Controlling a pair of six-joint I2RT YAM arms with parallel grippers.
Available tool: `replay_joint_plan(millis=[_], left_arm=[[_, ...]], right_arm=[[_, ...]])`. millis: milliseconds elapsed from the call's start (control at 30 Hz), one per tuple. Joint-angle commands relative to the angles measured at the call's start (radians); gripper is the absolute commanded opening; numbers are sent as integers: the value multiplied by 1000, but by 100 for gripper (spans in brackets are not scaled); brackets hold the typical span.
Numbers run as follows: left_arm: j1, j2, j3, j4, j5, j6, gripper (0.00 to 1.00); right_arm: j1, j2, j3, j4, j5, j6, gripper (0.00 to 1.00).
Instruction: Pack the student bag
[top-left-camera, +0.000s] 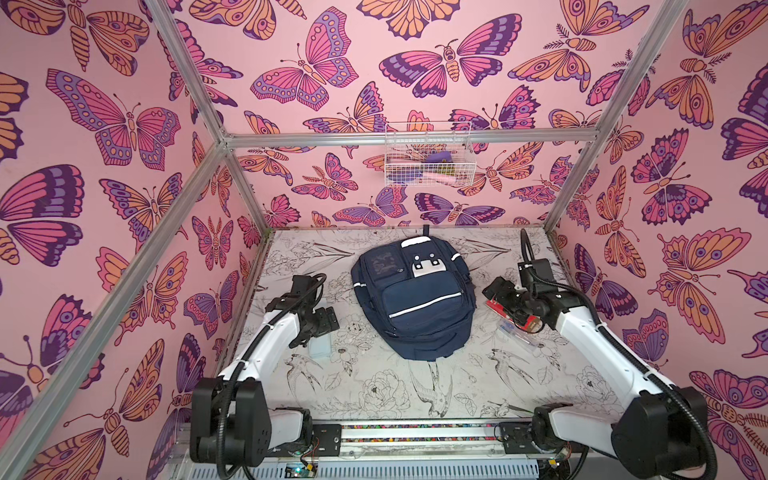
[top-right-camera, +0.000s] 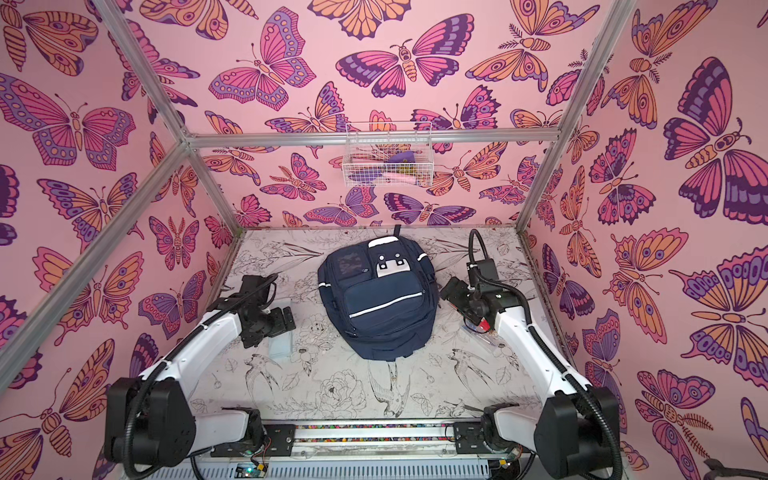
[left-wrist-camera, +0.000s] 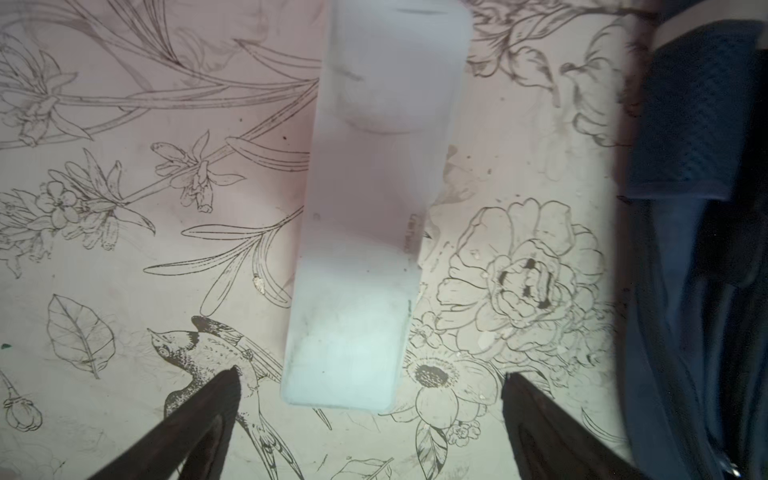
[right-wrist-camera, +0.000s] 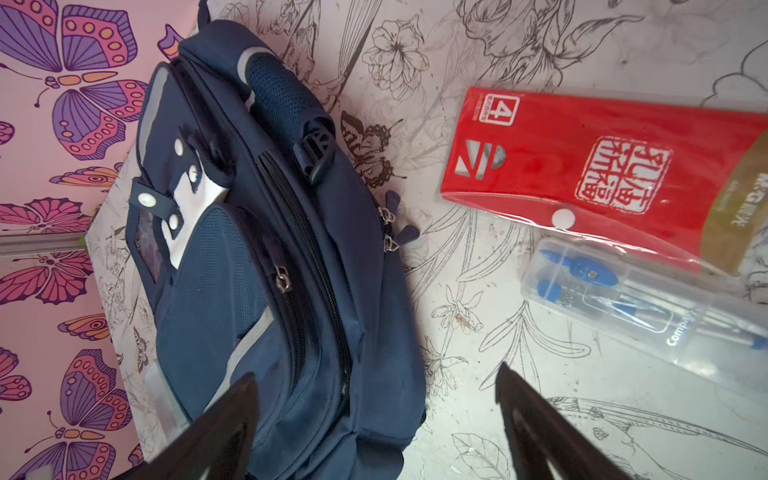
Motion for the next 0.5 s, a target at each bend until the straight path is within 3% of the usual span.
replay_joint_plan(millis=[0, 167, 267, 467], left_arm=[[41, 77, 58, 23, 50, 38, 100], [107, 275, 196, 30, 111, 92, 100], [112, 362, 261, 28, 82, 106, 100], [109, 442, 306, 32, 66, 109, 100]], right_arm=[[5, -11, 32, 27, -69, -22, 87], [17, -20, -23, 95, -202, -2, 85], [16, -2, -59, 162, -312, 37, 80], [31, -66, -52, 104, -313, -37, 80]])
